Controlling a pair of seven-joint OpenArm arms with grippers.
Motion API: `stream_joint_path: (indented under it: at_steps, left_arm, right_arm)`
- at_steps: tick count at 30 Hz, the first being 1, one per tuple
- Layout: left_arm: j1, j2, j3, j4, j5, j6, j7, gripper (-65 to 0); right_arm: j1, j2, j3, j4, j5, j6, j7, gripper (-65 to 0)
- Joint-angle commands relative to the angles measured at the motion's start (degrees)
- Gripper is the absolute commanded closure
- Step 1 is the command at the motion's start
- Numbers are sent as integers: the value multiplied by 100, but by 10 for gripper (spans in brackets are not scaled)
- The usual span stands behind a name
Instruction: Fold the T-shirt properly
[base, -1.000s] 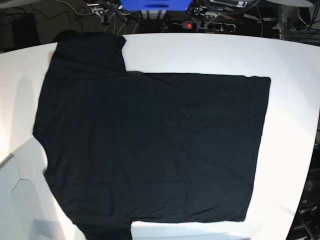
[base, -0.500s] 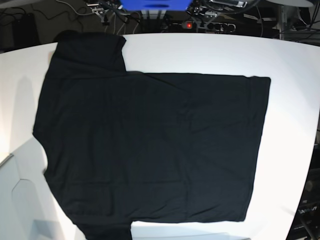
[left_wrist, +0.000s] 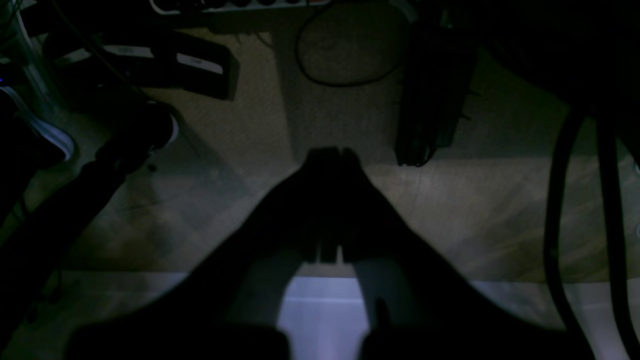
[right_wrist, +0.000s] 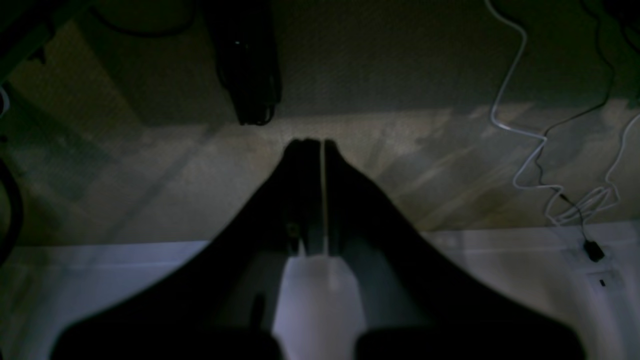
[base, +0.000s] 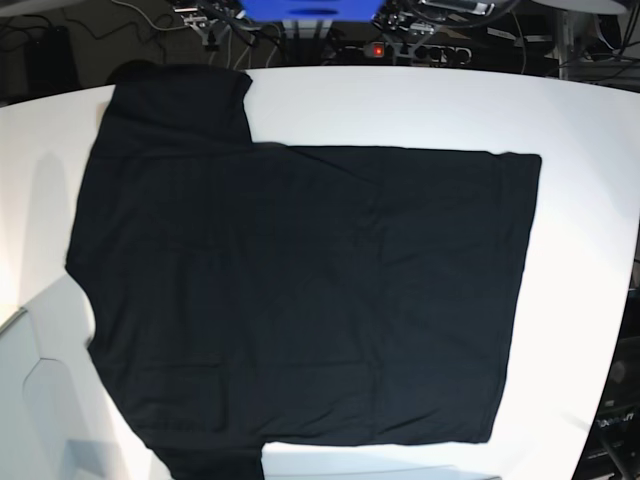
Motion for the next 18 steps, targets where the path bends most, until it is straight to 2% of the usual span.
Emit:
stream_joint_path:
  at_steps: [1,7,15,18]
  left_arm:
    - [3,-4,12,10,14,-12,25,0]
    - [222,-13,-14,80,-3,-47,-27,0]
    - [1084,-153,-23,1223,-12,-56,25,0]
    - [1462,-329,-23,1751,-12,-56,8,0]
  right_arm:
    - [-12,8,-2,4,17,132,-22,0]
    - [-267,8,-2,277,17,132,-13,0]
    - [-1111,-1,-2,1604,17,141,-83,0]
    - [-1551,-1,-2,2211,17,141,-31,0]
